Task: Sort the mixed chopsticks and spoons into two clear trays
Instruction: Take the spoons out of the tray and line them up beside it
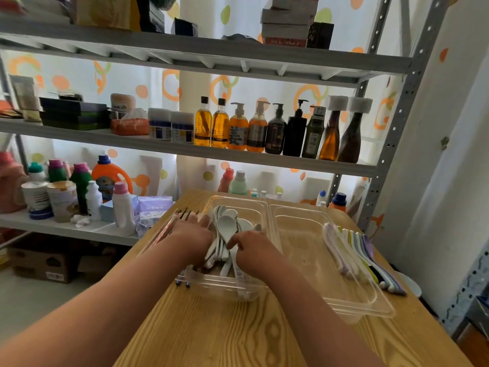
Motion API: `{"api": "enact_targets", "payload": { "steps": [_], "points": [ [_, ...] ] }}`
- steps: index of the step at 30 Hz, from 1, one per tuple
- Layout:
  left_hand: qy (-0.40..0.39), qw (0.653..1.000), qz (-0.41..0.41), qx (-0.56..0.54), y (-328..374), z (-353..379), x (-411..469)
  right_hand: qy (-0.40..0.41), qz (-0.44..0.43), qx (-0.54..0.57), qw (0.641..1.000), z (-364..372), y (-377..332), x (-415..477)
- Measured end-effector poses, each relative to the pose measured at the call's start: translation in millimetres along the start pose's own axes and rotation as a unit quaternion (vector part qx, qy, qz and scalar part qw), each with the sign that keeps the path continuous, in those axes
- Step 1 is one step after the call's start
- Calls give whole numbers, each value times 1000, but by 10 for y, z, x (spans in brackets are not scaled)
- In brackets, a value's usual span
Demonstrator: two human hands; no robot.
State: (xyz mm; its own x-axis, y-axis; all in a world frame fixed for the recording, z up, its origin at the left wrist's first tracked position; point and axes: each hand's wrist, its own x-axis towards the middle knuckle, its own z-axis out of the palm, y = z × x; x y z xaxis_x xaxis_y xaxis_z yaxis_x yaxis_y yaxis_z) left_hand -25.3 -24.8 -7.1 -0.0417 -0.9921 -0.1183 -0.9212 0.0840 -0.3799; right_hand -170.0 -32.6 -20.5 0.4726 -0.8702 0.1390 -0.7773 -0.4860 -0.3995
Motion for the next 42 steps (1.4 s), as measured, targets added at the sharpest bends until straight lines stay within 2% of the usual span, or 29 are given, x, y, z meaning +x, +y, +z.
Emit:
{"api": "enact_targets", "payload": {
  "steps": [5,8,13,20,30,34,37,39,42],
  "points": [
    [-46,999,8,5,-12,-9,39,-65,1,-93,994,25,-28,-2],
    [-38,999,2,-10,1,15,41,-82,13,-121,989,30,-39,19],
    [43,997,-23,-62,24,81,56,-51,25,-95,994,57,-26,37],
    [36,996,-30,-79,11,82,88,-25,22,-88,996,93,32,45],
    [57,994,-57,-77,54,136,120,-33,31,-124,991,195,-25,128],
    [62,992,-76,-79,100,170,123,-39,-13,-181,983,204,-74,157],
    [38,996,-74,-44,90,119,58,-67,-34,-194,978,193,-59,149],
    [-11,998,-48,-37,60,51,26,-75,-28,-196,977,172,-66,135],
    [-99,993,8,-67,-32,-18,9,-42,-15,-194,980,161,-75,121]
  ]
}}
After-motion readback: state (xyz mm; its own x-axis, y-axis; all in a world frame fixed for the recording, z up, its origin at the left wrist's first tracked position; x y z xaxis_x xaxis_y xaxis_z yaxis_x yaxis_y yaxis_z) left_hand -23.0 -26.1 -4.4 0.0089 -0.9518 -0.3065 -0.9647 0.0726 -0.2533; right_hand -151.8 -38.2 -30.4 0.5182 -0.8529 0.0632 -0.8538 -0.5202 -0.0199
